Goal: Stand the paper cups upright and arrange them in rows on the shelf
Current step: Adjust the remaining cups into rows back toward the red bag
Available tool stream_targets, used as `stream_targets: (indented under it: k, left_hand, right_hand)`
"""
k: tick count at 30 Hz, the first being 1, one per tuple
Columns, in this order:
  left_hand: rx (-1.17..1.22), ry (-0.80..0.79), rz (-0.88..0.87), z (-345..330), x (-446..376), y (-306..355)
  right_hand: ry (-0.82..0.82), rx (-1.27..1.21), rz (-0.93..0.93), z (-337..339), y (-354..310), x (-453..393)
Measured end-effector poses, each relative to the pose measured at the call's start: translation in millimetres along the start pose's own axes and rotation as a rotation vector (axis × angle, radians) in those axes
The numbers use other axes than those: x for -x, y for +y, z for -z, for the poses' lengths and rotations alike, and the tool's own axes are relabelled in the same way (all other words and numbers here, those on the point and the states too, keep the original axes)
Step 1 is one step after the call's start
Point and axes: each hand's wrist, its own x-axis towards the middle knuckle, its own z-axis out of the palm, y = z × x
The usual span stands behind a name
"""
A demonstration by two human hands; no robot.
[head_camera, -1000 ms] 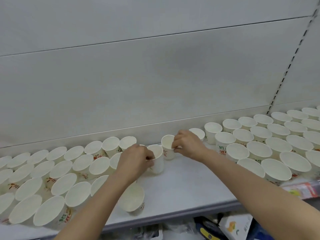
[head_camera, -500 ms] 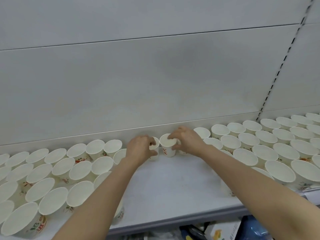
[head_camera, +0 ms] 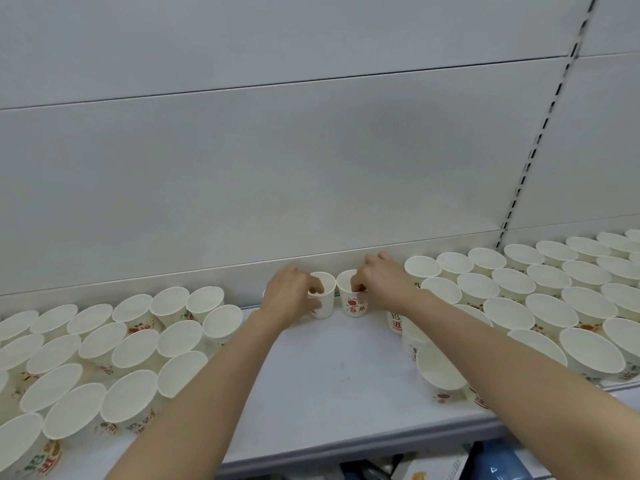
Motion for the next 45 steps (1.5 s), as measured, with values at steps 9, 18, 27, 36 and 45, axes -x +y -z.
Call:
stream_targets:
  k: [9, 18, 27, 36, 45]
  left_hand:
    - [0.056, 0.042, 0.029, 3.1, -0.5, 4.0]
    - [0.122, 0.029, 0.125, 23.8, 47.9, -66.4]
    - [-0.072, 0.012, 0.095, 9.2, 33.5, -49.5]
    - [0.101, 0.123, 0.188, 27.2, 58.4, -61.5]
    - [0.046, 0.115, 0.505, 57.8, 133.8, -126.6]
  right_hand:
    - [0.081, -0.127, 0.007, -12.2, 1.6, -2.1]
    - [0.282, -0.433, 0.044, -15.6, -37.3, -19.2]
    - [0.214, -0.347, 0.033, -18.3, -48.1, -26.9]
    - [0.367, -0.371, 0.066, -17.2, -56.5, -27.5]
    - [0.396, -0.497, 0.225, -15.7, -156.6, -40.3]
